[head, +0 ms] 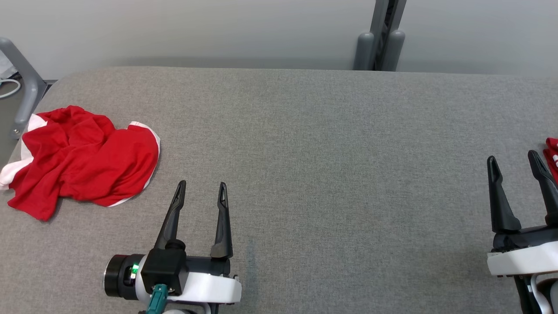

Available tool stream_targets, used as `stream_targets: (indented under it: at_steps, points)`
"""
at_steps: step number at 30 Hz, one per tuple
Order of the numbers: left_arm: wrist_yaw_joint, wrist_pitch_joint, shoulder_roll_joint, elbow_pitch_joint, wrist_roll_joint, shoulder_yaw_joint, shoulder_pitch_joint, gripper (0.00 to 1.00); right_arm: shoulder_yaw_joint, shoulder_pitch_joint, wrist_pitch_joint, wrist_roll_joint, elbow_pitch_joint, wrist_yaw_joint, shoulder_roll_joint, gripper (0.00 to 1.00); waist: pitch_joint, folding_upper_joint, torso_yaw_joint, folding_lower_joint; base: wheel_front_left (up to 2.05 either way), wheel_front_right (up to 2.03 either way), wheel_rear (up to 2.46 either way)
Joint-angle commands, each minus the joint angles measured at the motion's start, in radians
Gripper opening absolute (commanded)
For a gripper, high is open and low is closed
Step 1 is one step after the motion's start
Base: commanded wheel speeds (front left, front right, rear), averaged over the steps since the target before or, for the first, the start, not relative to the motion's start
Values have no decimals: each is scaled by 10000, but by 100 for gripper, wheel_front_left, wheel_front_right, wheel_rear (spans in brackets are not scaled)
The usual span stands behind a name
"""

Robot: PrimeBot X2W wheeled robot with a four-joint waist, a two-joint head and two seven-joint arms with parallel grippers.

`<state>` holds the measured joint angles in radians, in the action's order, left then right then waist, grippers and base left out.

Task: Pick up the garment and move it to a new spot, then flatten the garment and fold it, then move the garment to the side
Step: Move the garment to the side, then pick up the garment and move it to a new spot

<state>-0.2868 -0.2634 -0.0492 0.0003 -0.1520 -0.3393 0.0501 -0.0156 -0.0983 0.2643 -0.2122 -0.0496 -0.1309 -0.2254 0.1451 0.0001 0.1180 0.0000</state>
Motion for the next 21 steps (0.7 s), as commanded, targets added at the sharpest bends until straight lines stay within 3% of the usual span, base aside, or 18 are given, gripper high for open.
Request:
stream_targets:
  at_steps: [1, 14, 21]
  points:
    - [-35, -7, -34, -17, -61, 15, 207, 100, -19, -127, 1, -59, -13, 3, -78, 100, 10, -1, 10, 0, 0, 0, 0]
    - [-71, -7, -34, 21, -138, -62, 215, 100, -47, -69, 1, -166, -76, 3, -193, 100, 47, -1, 115, 0, 0, 0, 0]
    - [-114, -8, -35, 25, -142, -215, 282, 100, 88, 59, 1, -160, 36, 3, -214, 100, 141, -1, 683, 0, 0, 0, 0]
